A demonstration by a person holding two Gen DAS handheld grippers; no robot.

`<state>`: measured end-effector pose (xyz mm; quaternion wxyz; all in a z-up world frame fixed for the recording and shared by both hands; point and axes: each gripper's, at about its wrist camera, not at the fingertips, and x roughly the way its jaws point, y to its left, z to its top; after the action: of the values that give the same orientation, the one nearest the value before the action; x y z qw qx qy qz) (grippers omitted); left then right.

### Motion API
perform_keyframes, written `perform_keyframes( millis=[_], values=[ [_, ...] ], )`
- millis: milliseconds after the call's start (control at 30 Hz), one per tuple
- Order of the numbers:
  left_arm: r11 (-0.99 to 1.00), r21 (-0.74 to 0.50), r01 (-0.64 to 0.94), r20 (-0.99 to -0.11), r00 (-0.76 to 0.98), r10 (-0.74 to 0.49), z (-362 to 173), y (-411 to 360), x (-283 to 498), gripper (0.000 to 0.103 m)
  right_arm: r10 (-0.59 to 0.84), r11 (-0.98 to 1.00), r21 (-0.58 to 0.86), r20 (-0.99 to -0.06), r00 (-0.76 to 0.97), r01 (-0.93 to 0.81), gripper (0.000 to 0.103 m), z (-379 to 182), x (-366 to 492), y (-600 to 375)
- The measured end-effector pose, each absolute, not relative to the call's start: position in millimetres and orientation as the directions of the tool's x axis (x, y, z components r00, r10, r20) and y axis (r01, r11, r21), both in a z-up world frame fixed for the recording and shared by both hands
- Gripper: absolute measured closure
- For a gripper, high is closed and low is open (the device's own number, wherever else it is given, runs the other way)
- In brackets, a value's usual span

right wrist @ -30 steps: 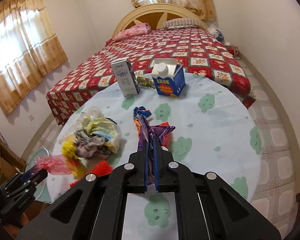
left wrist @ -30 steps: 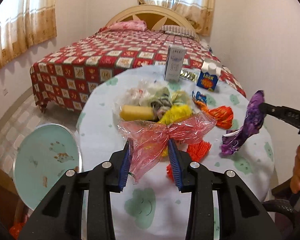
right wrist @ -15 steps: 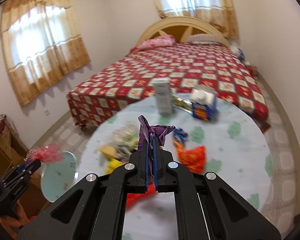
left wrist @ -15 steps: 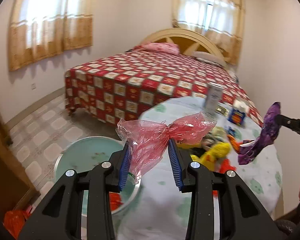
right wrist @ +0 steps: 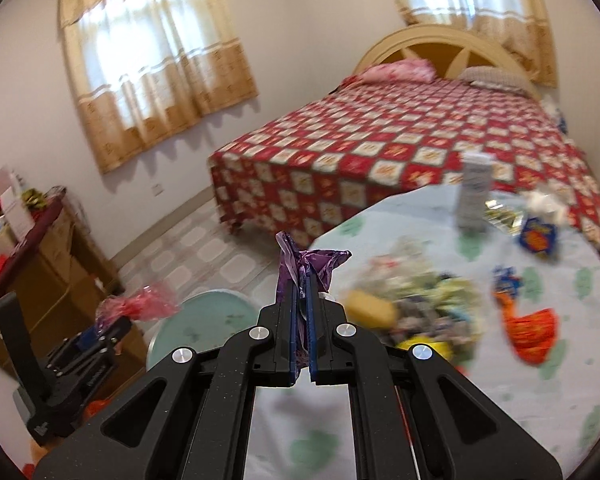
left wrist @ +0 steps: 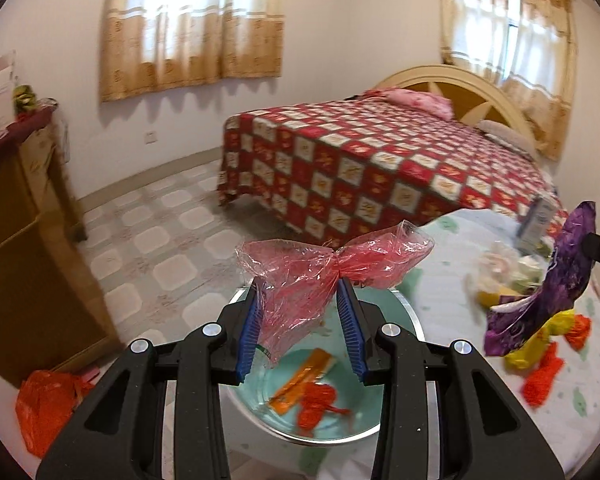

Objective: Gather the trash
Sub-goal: 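Carry both items over the teal bucket and open both tools to drop them, then move both open tools back over the trash pile on the table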

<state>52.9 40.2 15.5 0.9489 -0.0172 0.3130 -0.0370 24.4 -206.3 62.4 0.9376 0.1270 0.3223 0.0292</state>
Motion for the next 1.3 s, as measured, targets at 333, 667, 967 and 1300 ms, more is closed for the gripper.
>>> perform_keyframes(
  millis=[333,667,967,1300],
  values=[
    [0.997,-0.074,-0.003,-0.649,0.759,-0.046,-17,59,69,0.066,0.193,0.976,0.210,-0.682,0.705,-0.064,0.098,19,70,-133],
    [0.997,-0.077,-0.029,-0.715,0.698,-0.035,-43,64,81,0.066,0.206,0.977,0.201,-0.769,0.605,-0.076,0.098,-29,103,-102],
    [0.996,-0.063,-0.056,-0.735,0.678,-0.008,-51,67,86,0.060,0.214,0.975,0.205,-0.799,0.562,-0.081,0.090,-45,107,-95],
    [0.992,-0.060,-0.107,-0.723,0.690,0.030,-47,69,83,0.031,0.185,0.978,0.202,-0.767,0.614,-0.041,0.050,-33,95,-108]
  ],
)
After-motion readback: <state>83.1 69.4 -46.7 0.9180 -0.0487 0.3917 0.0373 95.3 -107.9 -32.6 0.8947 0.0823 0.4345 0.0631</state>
